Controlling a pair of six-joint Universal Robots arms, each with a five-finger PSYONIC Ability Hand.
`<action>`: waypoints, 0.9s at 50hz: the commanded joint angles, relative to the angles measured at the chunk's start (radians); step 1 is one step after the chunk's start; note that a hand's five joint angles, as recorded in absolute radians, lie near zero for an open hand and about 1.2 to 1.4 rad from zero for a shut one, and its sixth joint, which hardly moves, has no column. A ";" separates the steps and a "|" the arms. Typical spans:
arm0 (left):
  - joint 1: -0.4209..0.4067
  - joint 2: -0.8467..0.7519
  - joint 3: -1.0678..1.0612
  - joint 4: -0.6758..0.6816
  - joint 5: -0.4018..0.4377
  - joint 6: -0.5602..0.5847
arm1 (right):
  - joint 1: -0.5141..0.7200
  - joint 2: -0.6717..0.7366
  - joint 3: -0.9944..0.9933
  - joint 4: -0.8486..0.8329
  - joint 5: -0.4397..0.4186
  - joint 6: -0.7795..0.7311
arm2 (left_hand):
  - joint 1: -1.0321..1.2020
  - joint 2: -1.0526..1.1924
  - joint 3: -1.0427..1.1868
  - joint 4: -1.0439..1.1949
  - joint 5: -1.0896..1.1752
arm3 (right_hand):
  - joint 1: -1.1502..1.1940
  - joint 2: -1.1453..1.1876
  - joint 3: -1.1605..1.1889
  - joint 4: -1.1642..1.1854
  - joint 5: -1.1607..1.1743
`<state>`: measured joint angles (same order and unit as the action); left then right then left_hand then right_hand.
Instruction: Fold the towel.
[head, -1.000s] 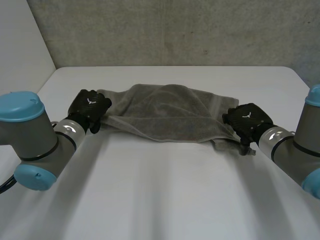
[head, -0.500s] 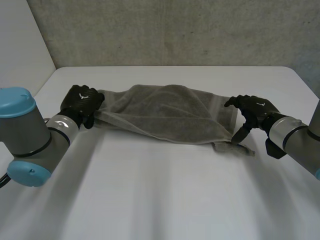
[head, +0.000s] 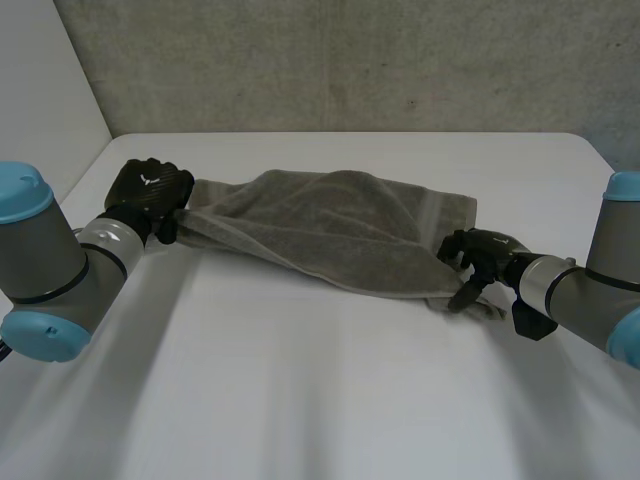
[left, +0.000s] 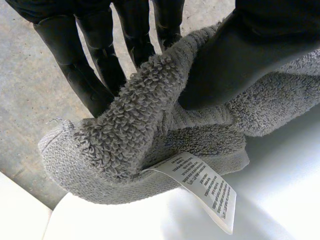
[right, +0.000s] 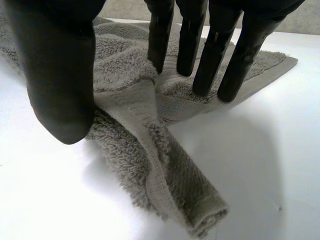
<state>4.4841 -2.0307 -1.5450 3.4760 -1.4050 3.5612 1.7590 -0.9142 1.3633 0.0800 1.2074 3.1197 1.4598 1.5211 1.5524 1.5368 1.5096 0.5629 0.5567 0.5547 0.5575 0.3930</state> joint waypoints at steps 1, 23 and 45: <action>0.001 0.000 0.003 0.000 0.000 0.002 | -0.003 -0.002 0.000 -0.008 0.000 -0.003 | -0.064 -0.125 -0.156 -0.141 -0.288 | 0.233 0.239 0.241 0.238 0.228; 0.063 0.083 -0.006 -0.037 0.003 -0.010 | 0.048 0.001 0.013 -0.005 0.004 0.007 | -0.064 -0.125 -0.156 -0.141 -0.288 | -0.093 -0.087 -0.085 -0.088 -0.098; 0.086 0.093 0.005 -0.040 0.003 -0.010 | 0.083 0.001 0.014 -0.019 0.017 0.016 | -0.064 -0.125 -0.156 -0.141 -0.288 | 0.588 0.594 0.596 0.593 0.583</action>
<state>4.5672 -1.9381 -1.5446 3.4359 -1.4005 3.5511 1.8491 -0.9121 1.3794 0.0677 1.2140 3.1447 1.4598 1.5211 1.5524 1.5368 1.5096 0.9939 0.9902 0.9901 0.9908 0.8155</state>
